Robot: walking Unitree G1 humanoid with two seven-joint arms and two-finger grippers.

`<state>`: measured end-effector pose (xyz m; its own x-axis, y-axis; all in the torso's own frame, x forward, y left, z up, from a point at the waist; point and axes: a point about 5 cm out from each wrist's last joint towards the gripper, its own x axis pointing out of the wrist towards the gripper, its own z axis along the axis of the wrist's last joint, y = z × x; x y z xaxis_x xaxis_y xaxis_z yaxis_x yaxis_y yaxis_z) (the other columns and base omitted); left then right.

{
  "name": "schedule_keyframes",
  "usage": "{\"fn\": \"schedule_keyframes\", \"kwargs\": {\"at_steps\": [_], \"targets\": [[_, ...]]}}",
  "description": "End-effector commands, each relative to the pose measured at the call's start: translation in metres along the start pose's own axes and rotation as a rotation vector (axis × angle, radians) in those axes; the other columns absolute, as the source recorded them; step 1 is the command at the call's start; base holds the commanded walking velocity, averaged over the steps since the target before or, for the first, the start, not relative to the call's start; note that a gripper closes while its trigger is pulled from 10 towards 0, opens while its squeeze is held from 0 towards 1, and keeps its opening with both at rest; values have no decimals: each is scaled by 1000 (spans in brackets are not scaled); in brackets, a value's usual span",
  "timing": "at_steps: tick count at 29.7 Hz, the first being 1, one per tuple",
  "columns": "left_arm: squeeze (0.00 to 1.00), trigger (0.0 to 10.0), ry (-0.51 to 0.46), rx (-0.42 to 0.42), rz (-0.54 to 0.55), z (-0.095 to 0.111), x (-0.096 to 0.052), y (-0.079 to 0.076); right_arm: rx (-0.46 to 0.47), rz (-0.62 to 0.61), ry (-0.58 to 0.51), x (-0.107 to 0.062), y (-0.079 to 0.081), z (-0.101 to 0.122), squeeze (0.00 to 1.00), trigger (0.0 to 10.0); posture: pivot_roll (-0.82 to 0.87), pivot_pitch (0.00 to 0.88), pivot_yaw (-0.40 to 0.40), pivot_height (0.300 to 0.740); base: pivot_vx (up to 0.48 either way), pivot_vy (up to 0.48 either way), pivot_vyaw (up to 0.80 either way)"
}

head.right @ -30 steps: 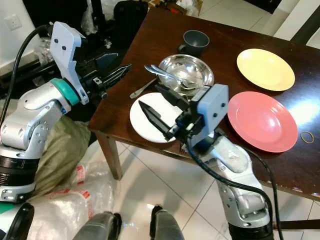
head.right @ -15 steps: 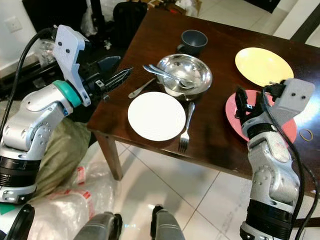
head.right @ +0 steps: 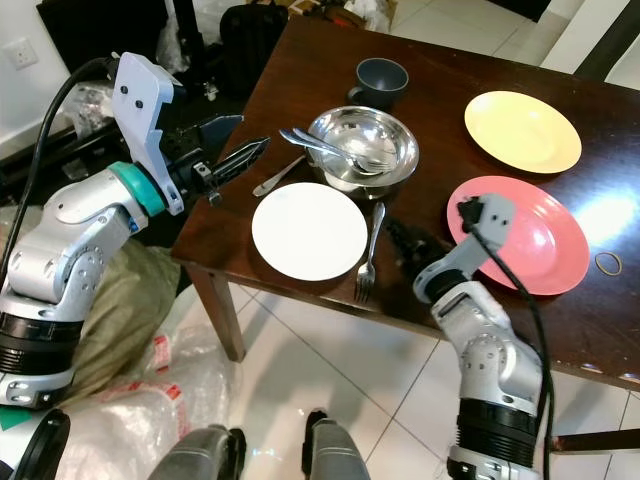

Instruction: Setting the table

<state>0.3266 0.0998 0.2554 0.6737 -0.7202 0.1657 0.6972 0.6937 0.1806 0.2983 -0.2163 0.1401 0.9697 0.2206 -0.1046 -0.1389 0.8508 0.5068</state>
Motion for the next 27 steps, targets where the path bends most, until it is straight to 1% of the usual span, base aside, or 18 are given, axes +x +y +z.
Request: {"fn": "schedule_keyframes", "kwargs": {"at_steps": [1,2,4,6,7,8,9,10,11,12,14,18,19,21,22,27], "targets": [[0,10000,15,4,-6,-3,-2,-3,9,13,23,-1,-2,-3,0,10000,101,113,37,740,0,0,0],[0,10000,15,4,-6,-3,-2,-3,9,13,23,-1,-2,-3,0,10000,101,113,37,740,0,0,0],[0,10000,15,2,-5,-4,-2,-3,-14,76,51,1,4,-7,0,10000,103,115,34,740,0,0,0],[0,10000,16,2,-5,-4,-2,-3,-65,109,84,4,8,-11,0,10000,106,117,33,740,0,0,0],[0,10000,16,2,-5,-4,-2,-3,-65,109,84,4,8,-11,0,10000,106,117,33,740,0,0,0],[0,10000,16,1,-4,-4,-2,-3,-89,126,99,6,9,-13,0,10000,106,117,33,740,0,0,0],[0,10000,16,1,-4,-4,-2,-3,-119,131,131,8,10,-18,0,10000,106,116,32,740,0,0,0],[0,10000,16,1,-4,-4,-2,-3,-119,131,131,8,10,-18,0,10000,106,116,32,740,0,0,0],[0,10000,16,0,-3,-4,-2,-4,-136,137,153,9,9,-22,0,10000,106,116,32,740,0,0,0],[0,10000,16,0,-2,-4,-2,-4,-170,145,196,11,8,-30,0,10000,106,116,28,740,0,0,0],[0,10000,14,-1,0,-4,-1,-4,-178,122,249,14,4,-40,0,10000,108,118,26,740,0,0,0],[0,10000,13,-3,2,-4,-2,-4,-175,115,266,17,2,-45,0,10000,108,121,23,740,0,0,0],[0,10000,14,-3,2,-4,-2,-5,-171,109,265,19,1,-45,0,8471,108,121,22,740,0,0,0],[0,10000,14,-3,2,-4,-2,-5,-171,109,265,19,1,-45,0,8471,108,121,22,740,0,0,0],[0,10000,14,-4,3,-4,-2,-5,-161,100,264,21,-1,-46,0,0,109,121,20,740,0,0,0],[0,10000,14,-4,4,-4,-2,-5,-150,92,255,23,-2,-45,0,0,112,121,17,740,0,0,0]]}}
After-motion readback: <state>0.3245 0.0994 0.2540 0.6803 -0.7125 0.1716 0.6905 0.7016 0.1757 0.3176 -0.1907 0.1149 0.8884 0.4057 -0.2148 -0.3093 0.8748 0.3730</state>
